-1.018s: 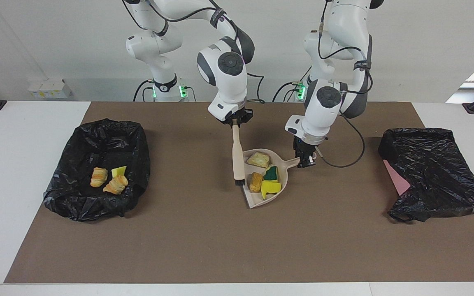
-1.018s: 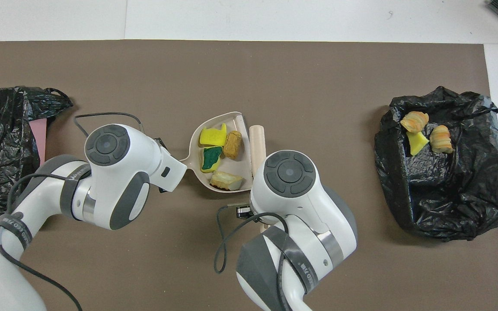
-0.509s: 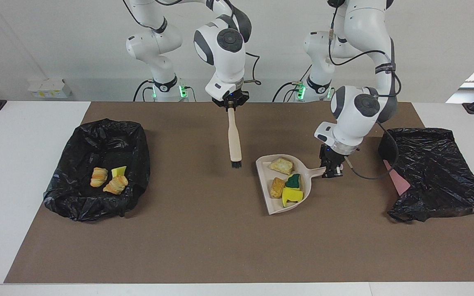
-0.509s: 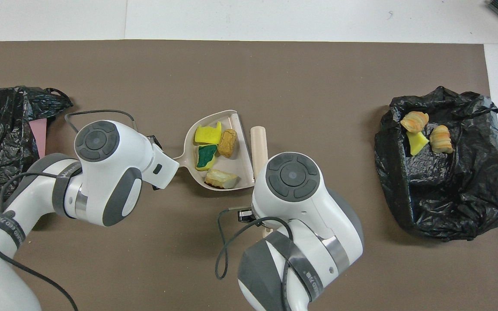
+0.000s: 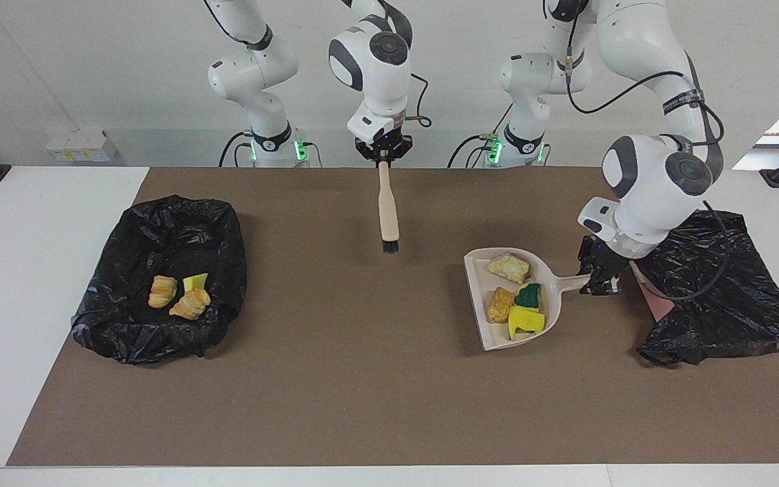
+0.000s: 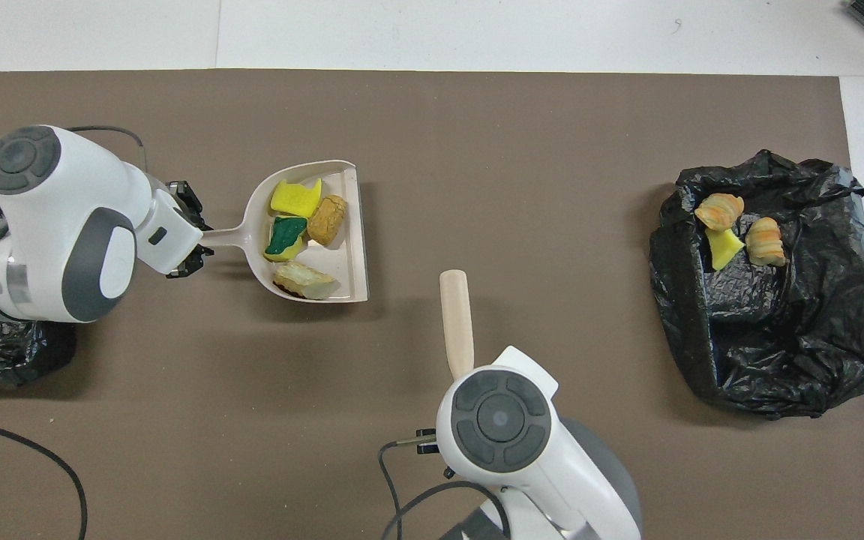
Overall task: Sweep and dump trash in bin
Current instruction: 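Carry the dustpan over the black bag nearest the left arm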
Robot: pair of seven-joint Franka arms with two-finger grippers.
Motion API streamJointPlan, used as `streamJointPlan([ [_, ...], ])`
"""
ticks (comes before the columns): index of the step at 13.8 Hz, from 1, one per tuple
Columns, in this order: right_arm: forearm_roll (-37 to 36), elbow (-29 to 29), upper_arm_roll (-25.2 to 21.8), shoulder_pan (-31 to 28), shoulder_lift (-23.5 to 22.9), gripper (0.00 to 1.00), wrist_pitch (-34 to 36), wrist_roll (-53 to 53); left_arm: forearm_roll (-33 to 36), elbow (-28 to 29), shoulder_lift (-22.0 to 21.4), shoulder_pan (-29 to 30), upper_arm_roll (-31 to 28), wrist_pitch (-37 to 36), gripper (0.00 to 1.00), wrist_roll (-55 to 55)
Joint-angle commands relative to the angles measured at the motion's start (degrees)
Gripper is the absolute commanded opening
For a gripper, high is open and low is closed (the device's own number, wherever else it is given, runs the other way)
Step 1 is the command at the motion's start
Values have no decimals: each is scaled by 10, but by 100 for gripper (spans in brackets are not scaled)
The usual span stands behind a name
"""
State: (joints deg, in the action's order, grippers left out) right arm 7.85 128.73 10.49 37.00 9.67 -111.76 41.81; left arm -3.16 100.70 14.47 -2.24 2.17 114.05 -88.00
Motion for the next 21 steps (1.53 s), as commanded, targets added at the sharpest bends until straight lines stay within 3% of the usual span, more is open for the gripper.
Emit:
streamJointPlan([
  [1, 14, 27, -1, 11, 18, 0, -26, 27, 10, -46, 2, 31, 2, -58, 0, -42],
  [7, 14, 49, -1, 65, -8, 0, -93, 85, 46, -76, -22, 126, 0, -111, 0, -172],
  [16, 34, 105, -1, 104, -10, 0, -134, 105, 103, -115, -12, 294, 0, -83, 0, -320],
  [19, 51, 113, -1, 104, -10, 0, -147, 97, 168, -118, -10, 297, -4, -56, 0, -306],
  [21, 51, 120, -1, 105, -10, 0, -156, 93, 272, -108, -15, 284, -2, -40, 0, -217],
])
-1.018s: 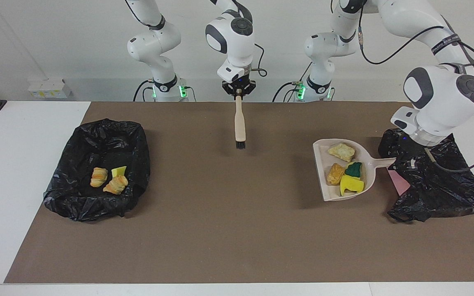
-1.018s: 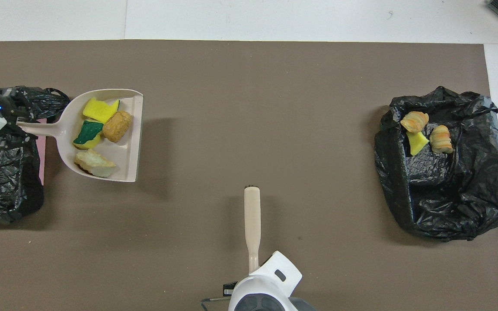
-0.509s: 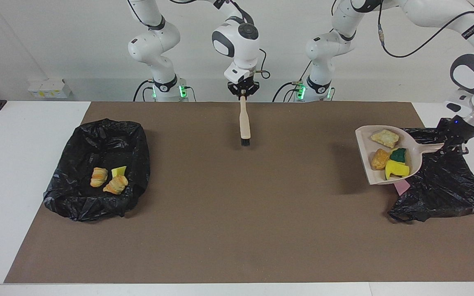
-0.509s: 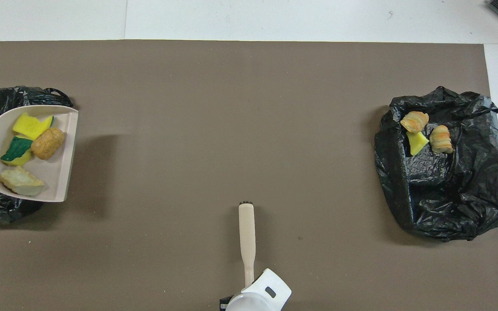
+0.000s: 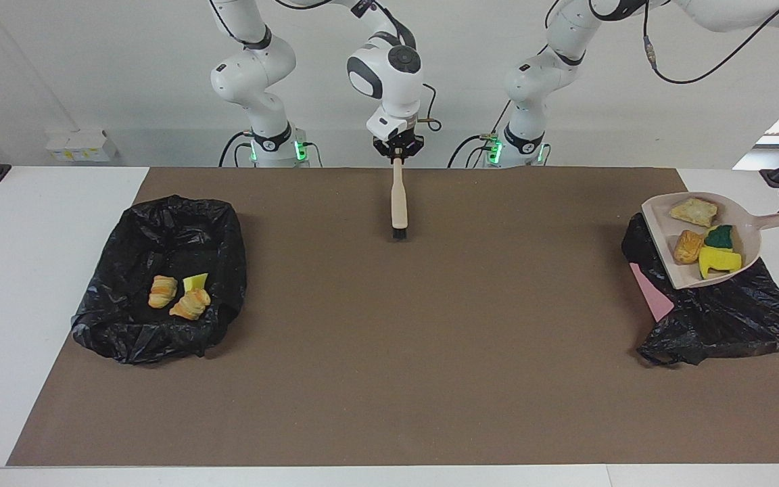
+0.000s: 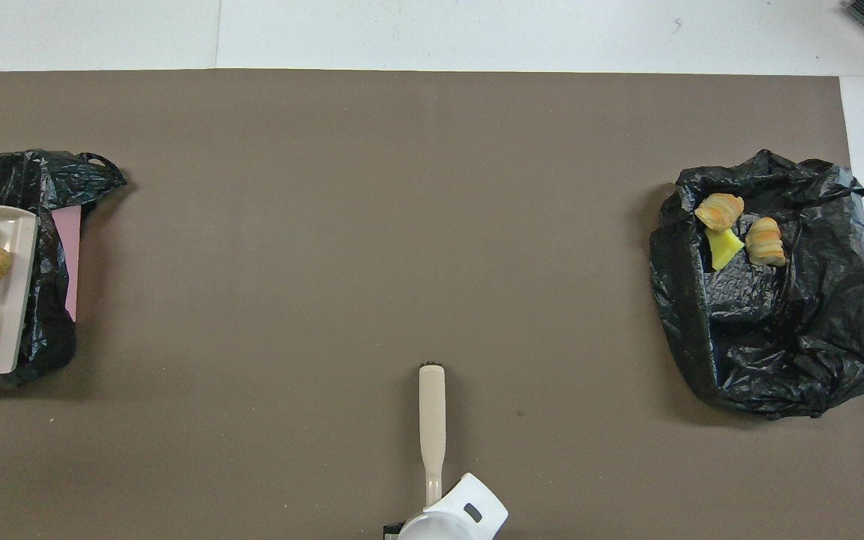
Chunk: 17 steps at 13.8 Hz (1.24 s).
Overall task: Sweep and dump trash in bin
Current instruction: 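Tilt the dustpan with the left gripper to dump trash into the bag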
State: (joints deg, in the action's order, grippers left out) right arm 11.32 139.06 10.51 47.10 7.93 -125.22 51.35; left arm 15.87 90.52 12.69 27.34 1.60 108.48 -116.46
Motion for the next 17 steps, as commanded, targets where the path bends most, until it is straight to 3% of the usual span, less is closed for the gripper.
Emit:
streamJointPlan([
  [1, 16, 18, -1, 4, 8, 0, -24, -3, 122, 6, -1, -32, 5, 19, 0, 110],
  [3, 16, 23, -1, 5, 3, 0, -32, -4, 160, 5, 0, -47, 2, 20, 0, 129],
  [7, 16, 31, -1, 14, -8, 10, -55, -13, 320, 4, 0, -77, 5, 43, 0, 211],
  [13, 15, 26, -1, 13, -15, 42, -53, -30, 382, -25, -3, -90, 1, 30, 0, 222],
  [17, 15, -9, -3, 3, -18, 60, -44, -27, 396, -41, -5, -119, 0, -31, 0, 222],
])
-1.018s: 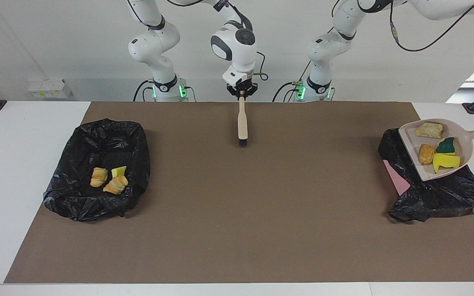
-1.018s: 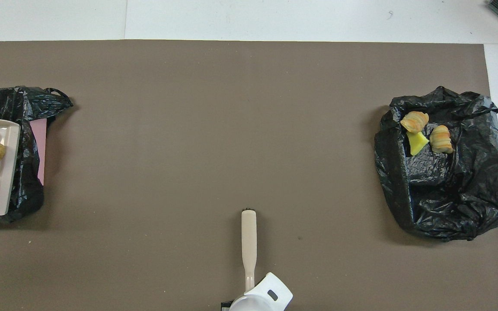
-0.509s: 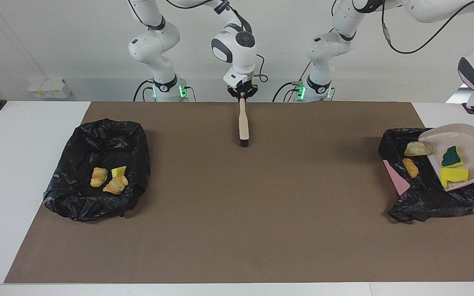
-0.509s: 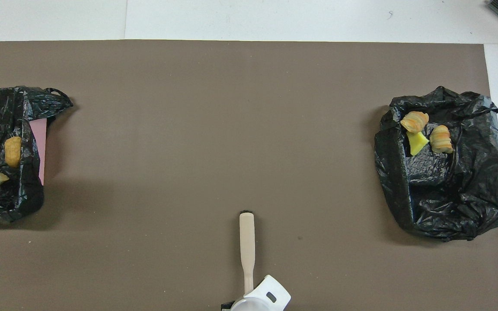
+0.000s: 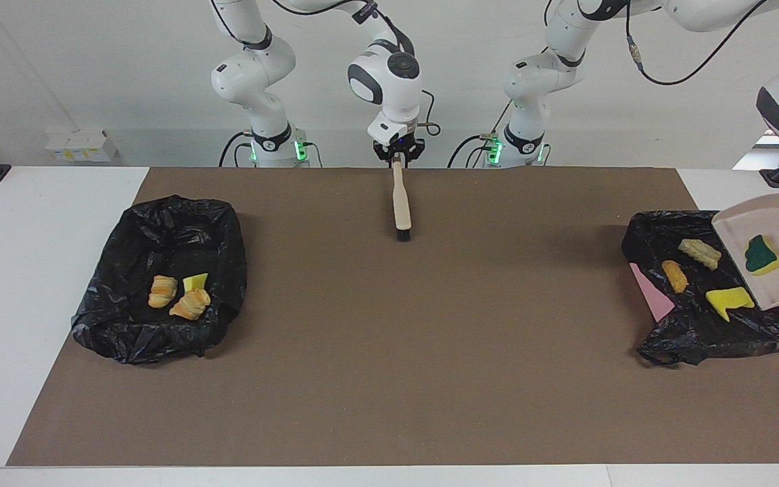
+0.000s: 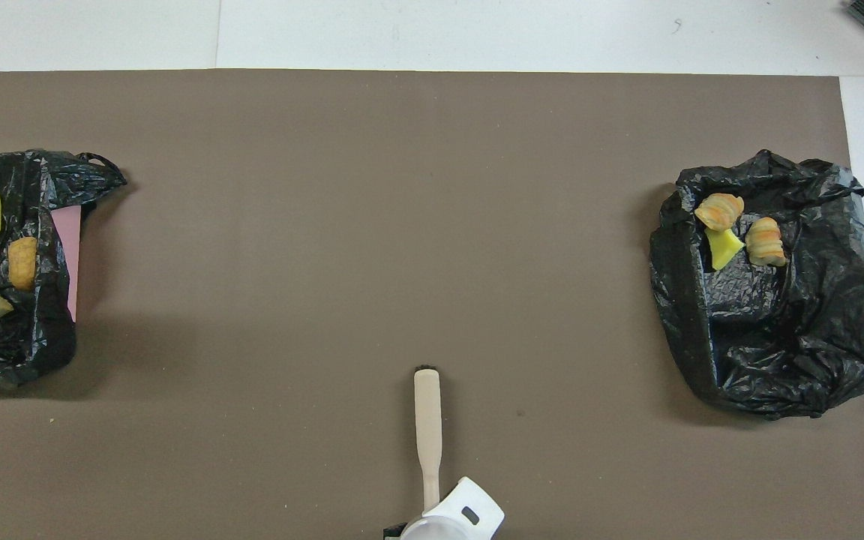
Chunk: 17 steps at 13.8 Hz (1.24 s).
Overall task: Sweep and dump trash in bin
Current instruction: 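Tilt the dustpan with the left gripper to dump trash into the bag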
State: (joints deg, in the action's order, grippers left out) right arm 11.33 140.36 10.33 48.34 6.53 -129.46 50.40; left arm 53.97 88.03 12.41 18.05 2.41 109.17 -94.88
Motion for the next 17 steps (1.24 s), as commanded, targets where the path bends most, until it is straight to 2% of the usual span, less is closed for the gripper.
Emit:
streamJointPlan([
  [1, 15, -33, -2, -17, 1, 62, 3, -19, 17, -17, -5, -38, -7, -54, 0, 9],
  [3, 7, -63, -5, -35, 14, 63, 43, -18, 6, -16, -15, -48, -1, -83, 0, 47],
  [5, 3, -81, -7, -63, 42, 66, 87, -20, -43, -14, -20, -64, 2, -116, 0, 74],
  [6, 2, -87, -7, -89, 59, 74, 106, -22, -74, -15, -21, -74, 2, -137, 0, 80],
  [8, -16, -111, -7, -134, 81, 85, 154, -40, -119, -4, -29, -94, 4, -163, 0, 127],
  [11, -26, -189, -7, -226, 81, 100, 233, -92, -191, 7, -40, -132, 4, -204, 0, 245],
  [14, -46, -255, -6, -320, 74, 100, 276, -171, -261, 51, -66, -158, 4, -204, 0, 351],
  [17, -97, -330, -5, -374, 41, 100, 321, -243, -301, 81, -80, -189, 5, -197, 0, 427],
])
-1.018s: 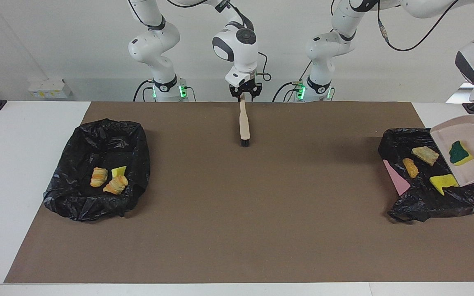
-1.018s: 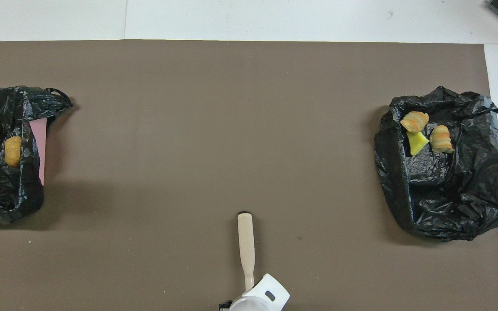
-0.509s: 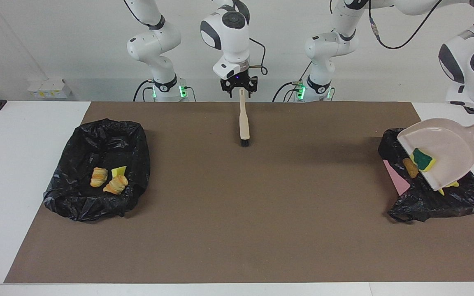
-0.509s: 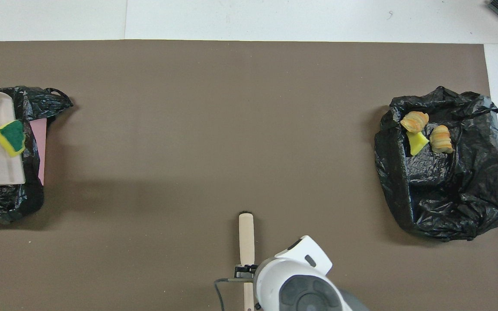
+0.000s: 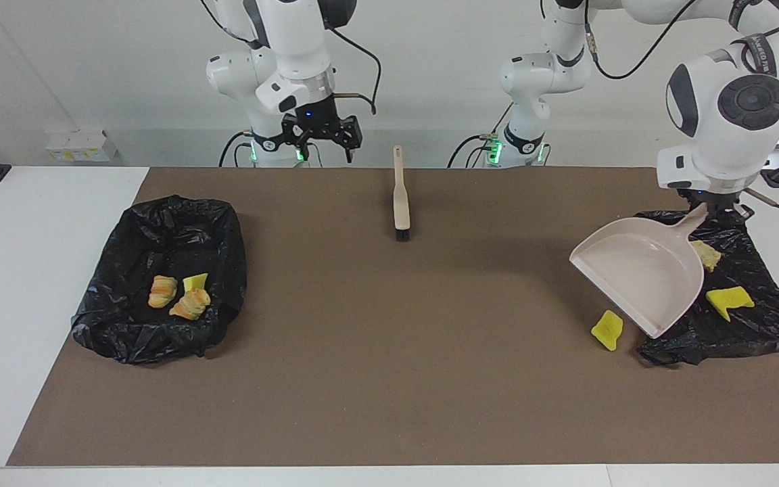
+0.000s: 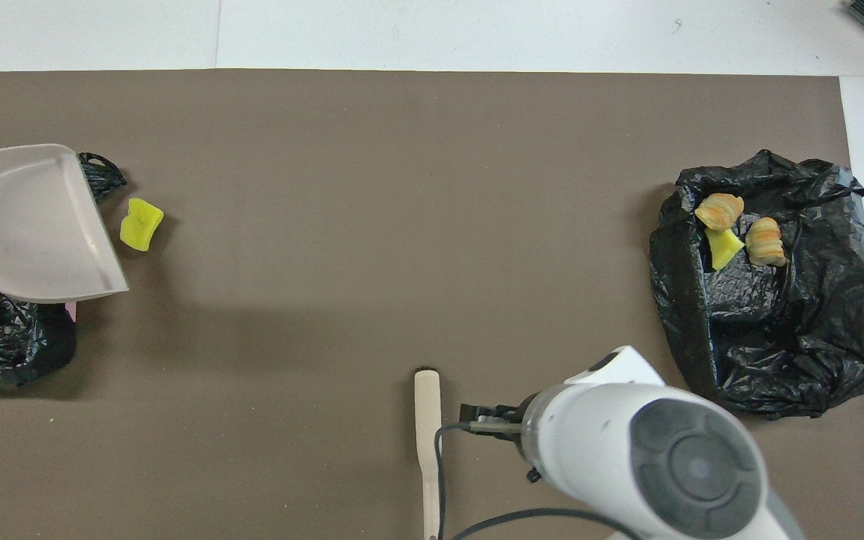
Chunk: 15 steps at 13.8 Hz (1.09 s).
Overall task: Sweep and dump trash in bin
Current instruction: 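Bring the dustpan back to the table center with the left gripper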
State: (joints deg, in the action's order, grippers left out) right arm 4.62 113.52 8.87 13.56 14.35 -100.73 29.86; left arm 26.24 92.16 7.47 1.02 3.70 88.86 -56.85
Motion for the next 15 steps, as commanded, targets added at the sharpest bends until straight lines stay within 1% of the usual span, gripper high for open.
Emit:
streamJointPlan([
  [1, -50, -99, 10, -37, -57, 100, 53, -51, -51, 52, -30, -20, -8, 15, 0, 73],
  [2, -59, -132, 9, -48, -76, 100, 69, -54, -76, 64, -30, -31, -9, 32, 0, 105],
  [3, -61, -160, 9, -63, -89, 100, 75, -57, -82, 76, -32, -54, -8, 45, 0, 146],
  [5, -64, -207, 9, -83, -110, 100, 92, -74, -93, 77, -25, -96, -8, 48, 0, 238],
  [6, -73, -231, 9, -87, -127, 100, 116, -84, -115, 81, -19, -106, -8, 60, 0, 282],
  [7, -85, -256, 8, -91, -142, 100, 143, -99, -143, 93, -11, -119, -8, 90, 0, 328],
  [8, -90, -277, 8, -100, -152, 100, 155, -117, -152, 101, -7, -141, -8, 116, 0, 367],
  [11, -88, -279, 8, -118, -153, 100, 156, -155, -186, 105, 21, -194, -8, 178, 0, 493],
  [13, -83, -270, 8, -134, -151, 100, 152, -155, -218, 105, 48, -228, -8, 224, 0, 575],
  [15, -82, -248, 8, -142, -139, 100, 150, -160, -231, 106, 76, -268, -8, 272, 0, 670],
])
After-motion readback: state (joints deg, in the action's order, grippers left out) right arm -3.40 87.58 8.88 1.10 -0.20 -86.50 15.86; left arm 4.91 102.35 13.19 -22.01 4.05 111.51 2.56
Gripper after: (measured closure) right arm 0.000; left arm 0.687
